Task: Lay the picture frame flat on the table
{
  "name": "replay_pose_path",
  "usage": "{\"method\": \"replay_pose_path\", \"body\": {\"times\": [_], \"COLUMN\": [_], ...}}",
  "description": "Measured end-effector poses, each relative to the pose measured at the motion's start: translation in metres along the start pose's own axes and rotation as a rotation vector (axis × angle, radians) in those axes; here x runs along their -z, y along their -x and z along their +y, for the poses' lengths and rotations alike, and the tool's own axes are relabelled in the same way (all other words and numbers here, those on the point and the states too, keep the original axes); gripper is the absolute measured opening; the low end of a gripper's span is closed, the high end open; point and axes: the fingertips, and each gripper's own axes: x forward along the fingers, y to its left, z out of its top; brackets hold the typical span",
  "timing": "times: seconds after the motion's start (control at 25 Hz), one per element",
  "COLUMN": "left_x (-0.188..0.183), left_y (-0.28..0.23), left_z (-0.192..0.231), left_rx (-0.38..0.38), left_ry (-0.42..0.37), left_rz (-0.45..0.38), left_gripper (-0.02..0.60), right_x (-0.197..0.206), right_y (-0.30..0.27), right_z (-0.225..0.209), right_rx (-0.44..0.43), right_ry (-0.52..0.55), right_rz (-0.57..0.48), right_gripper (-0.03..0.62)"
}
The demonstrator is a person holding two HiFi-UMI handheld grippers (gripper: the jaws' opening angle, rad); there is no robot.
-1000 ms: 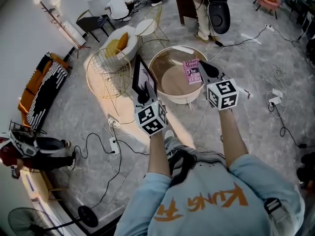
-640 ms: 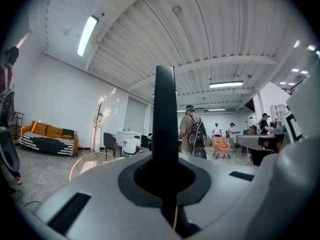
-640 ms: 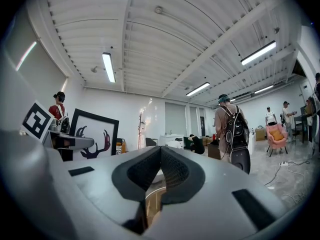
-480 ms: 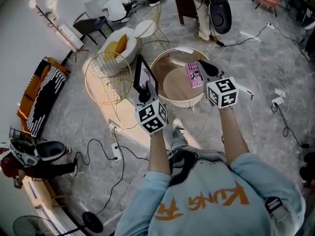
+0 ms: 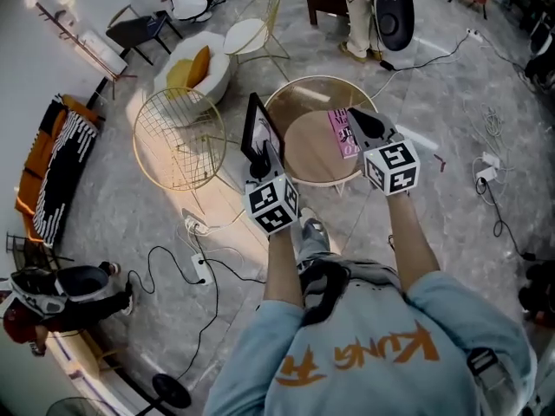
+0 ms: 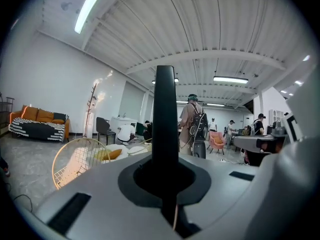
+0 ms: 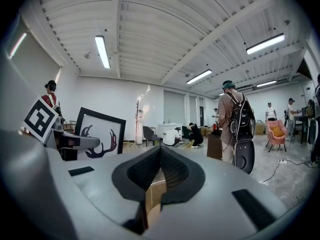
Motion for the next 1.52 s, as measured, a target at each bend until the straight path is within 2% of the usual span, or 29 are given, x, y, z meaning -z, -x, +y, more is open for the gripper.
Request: {"method": "replay_pose_path", "body": {"times": [0.28,0.48,0.68,0.88,1.08,1.52], "left_x": [0.007,0.013,0.022,0.049,0.056,0.102], "left_y": [-0.098,-0.162,-0.209,-0.228,-0.225,-0.249], "left_z": [0.046,0.084,0.102,0.102,0.104,0.101], "left_rx": [0.039,0.062,0.087,0.12,0.138,0.126], "left_ry": [0.028,0.068,0.098,0.131,0.159,0.191], "left_rz": [0.115,0.167,0.198,0.255,0.28,0.395], "left_gripper": [0.025,0.025,0.025,0.025,0.025,0.025], "right_x": [0.006,0.014,0.023,0.043,0.048,0.099], "right_y": [-0.103,-0.176,-0.219,-0.231,-0.229,-0.263], "right_z": [-0.015,-0.015,-0.022,-0.033,-0.023,-0.039], "right_rx": [0.034,0.046,0.078,0.112,0.119,0.105], "right_ry": [-0.044,-0.046,-0.043,-0.044,-0.04,-0.1], "right_rz": [0.076,0.127,0.149,0.205,0.232,0.296], "right_gripper": [-0.003,-0.003,-0.003,-0.003,-0.003,-0.003]}}
